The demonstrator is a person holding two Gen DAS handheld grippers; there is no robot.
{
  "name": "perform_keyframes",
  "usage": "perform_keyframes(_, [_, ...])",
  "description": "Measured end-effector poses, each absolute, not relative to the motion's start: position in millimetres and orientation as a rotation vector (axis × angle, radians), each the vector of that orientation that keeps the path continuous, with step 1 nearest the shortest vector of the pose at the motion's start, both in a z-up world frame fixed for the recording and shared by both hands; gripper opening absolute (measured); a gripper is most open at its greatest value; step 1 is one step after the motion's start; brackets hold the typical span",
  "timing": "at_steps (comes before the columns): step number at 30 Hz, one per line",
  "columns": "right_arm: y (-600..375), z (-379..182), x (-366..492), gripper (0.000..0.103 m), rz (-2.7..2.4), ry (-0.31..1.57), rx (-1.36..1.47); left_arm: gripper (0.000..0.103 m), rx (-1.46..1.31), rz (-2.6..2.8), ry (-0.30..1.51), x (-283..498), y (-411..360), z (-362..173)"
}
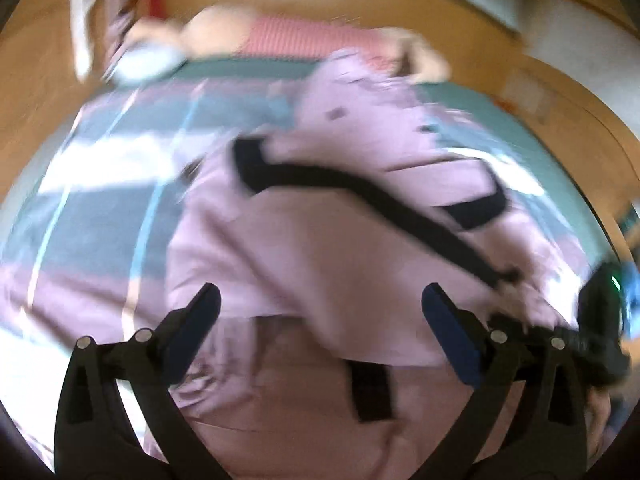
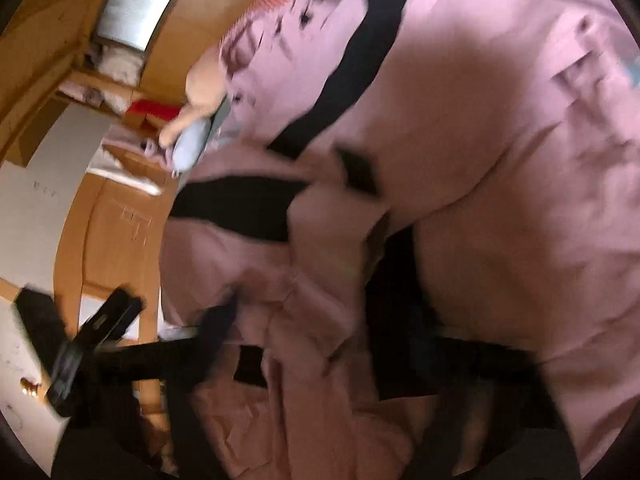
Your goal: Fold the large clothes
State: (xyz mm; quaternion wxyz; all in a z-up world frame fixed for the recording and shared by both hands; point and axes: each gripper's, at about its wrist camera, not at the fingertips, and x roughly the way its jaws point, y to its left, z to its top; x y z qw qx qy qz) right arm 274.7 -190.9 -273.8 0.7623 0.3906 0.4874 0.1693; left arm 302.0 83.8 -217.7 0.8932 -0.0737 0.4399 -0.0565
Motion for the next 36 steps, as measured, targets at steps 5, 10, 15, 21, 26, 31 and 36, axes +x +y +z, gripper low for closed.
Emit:
perform_keyframes(5, [-192.3,-262.7,274.6,0.009,0.318,1.031,0.842,0.101,-0.370,-0.105,1.038,324.3,118.9,-247.8])
perform_keyframes(10, [-245.4,-204.8,279.5,0.006,0.108,0.809,0.723,0.101,-0.295,-0.035,0.986,322.2,124.5,-235.9])
perform_keyframes(15, [-257.9,-195.2,298.1,0.010,0.072,0.818,0.583,0.101,-0.360,-0.079,1.023,323.2,131.0,-244.3])
perform_keyframes(21, [-267.9,-211.6,269.3,0.084,0.015,0.794,0.584,0.101,-0.247,-0.041,1.054,327.0,111.0,-257.9])
perform_keyframes(26, [-266.5,-244.3,275.3,0.084,0.031,0.930,0.655,0.101,-0.155,-0.011,1.069,324.1,101.4,-263.2])
perform_keyframes(31, [-241.3,-254.7,286.5,0.026,0.081,1.001,0.600,0.101,-0.132,0.005,1.086,324.6,99.9,-268.4])
perform_keyframes(36, [-232.5,-237.6,292.3,0.015,0.039,0.938,0.494,0.101,-0.172,-0.034,1.127,327.1,101.4,-272.9])
